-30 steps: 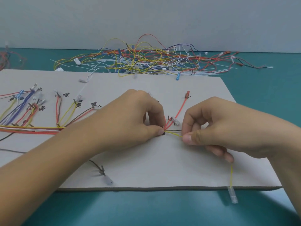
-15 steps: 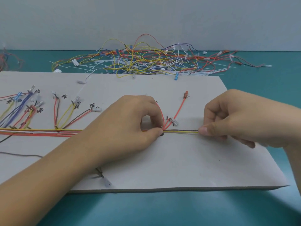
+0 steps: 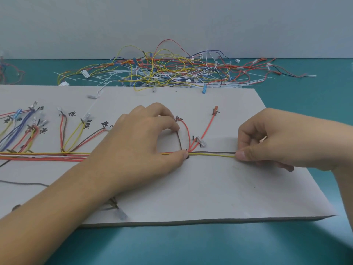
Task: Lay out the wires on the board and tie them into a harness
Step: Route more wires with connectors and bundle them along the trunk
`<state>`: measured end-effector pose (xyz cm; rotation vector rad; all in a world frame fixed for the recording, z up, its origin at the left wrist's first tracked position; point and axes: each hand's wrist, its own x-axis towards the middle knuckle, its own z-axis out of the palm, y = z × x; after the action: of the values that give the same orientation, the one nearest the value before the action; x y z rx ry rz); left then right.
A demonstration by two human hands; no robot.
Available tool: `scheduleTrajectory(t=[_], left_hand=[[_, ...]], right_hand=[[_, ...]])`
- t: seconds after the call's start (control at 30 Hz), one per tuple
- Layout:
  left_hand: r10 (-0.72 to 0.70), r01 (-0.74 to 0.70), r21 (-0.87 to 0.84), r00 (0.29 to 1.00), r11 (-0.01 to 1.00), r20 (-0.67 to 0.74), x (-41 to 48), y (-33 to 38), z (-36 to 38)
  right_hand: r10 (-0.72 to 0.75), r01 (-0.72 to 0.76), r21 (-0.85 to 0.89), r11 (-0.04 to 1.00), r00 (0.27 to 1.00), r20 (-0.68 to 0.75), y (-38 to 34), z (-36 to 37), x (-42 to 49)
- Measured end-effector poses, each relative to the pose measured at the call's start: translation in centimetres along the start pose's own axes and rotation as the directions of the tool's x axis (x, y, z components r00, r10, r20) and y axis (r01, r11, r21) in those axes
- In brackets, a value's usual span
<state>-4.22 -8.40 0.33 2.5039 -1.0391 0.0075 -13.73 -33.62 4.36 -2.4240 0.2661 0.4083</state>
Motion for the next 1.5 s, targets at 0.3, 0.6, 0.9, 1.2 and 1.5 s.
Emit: scheduleTrajectory(t=[0.3, 0.6, 0.9, 1.2, 1.5], left_hand=[[0.027, -0.027, 0.029, 1.000, 0.999, 0.001, 0.0, -0.2, 0.3], [0.018, -0.018, -0.008, 1.000, 1.000, 0.013, 0.1, -0.6, 0.3], [0.006, -0.005, -0.053, 1.000, 0.999, 0.020, 0.1, -0.8, 0.3], [-0.016, 0.019, -0.092, 0.999, 0.996, 0.035, 0.0, -0.3, -0.1], [-0.032, 0.037, -0.096, 0.998, 0.995, 0.053, -0.1, 0.0, -0.2]], right_hand=[[-0.078, 0.078, 0.044, 0.996, 0.997, 0.006, 1.8, -2.0, -0.5], [0.069, -0.055, 0.154, 0.987, 0.994, -0.089, 3.9, -3.9, -1.0], [0.164, -0.161, 0.147, 0.976, 0.986, -0.008, 5.5, -4.5, -1.2], [0.229, -0.226, 0.072, 0.971, 0.973, -0.039, 5.3, -4.6, -1.3], [0.131, -0.132, -0.001, 0.991, 0.990, -0.057, 5.8, -4.3, -0.8]])
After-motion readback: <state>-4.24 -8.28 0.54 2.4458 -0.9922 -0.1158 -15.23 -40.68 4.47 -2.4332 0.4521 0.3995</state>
